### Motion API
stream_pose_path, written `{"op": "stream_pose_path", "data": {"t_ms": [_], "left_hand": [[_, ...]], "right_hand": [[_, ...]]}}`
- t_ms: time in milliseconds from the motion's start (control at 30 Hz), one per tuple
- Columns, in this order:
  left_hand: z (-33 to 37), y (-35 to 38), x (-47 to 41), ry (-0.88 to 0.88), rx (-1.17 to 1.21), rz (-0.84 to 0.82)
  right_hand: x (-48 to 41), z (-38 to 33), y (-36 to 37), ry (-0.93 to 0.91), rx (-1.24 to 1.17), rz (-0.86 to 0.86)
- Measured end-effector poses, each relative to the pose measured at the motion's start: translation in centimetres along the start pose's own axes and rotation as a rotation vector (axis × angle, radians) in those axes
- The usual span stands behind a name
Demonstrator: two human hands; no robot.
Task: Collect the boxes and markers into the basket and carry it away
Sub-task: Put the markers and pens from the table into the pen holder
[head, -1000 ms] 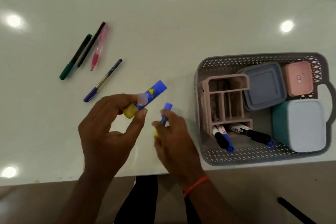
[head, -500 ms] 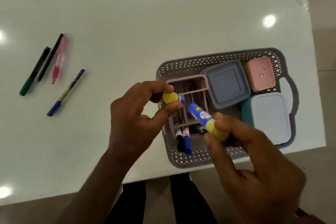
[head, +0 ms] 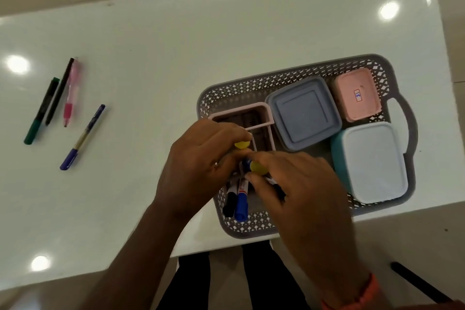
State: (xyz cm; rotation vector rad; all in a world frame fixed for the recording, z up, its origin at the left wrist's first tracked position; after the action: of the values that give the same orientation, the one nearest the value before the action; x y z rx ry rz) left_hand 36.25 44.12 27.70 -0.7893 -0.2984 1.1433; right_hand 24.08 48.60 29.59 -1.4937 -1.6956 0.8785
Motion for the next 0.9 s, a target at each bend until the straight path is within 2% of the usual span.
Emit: {"op": "stream_pose_path", "data": {"t_ms": [100, 200, 267, 533, 767, 900], "left_hand": [[-0.4, 0.3, 0.2, -0.019, -0.023, -0.001], [-0.9, -0.7, 0.7, -0.047, -0.019, 0.071], [-1.6, -1.8, 1.2, -0.078, -0.006, 0.132], [-6.2, -7.2, 5.9, -0.246, -0.001, 0.255], [-13.2, -13.8, 12.1, -0.437, -0.122, 0.339], [-18.0, -17.5, 14.8, -0.546, -0.155, 0.414]], "right_hand": [[0.3, 0.2, 1.0, -0.010, 0.007, -0.031], [0.7, 0.4, 1.2, -0.013, 0.053, -0.039], [0.5, 0.6, 0.9, 0.034, -0.023, -0.048], [-1.3, -5.0, -1.9, -0.082, 0.005, 0.119], [-2.4, -16.6, 2.6, -0.284, -0.184, 0.017], [-4.1, -20.6, 10.4, -0.291, -0.187, -0.199]]}}
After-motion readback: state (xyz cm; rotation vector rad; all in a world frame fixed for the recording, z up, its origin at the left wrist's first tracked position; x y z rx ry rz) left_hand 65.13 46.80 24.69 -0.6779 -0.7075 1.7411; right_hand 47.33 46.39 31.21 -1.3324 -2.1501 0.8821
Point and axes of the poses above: each hand's wrist, its own x-axis away from the middle knuckle, its own y-axis out of the palm, z = x × y, the point moved 9 cm from there along -x, towards the middle knuckle
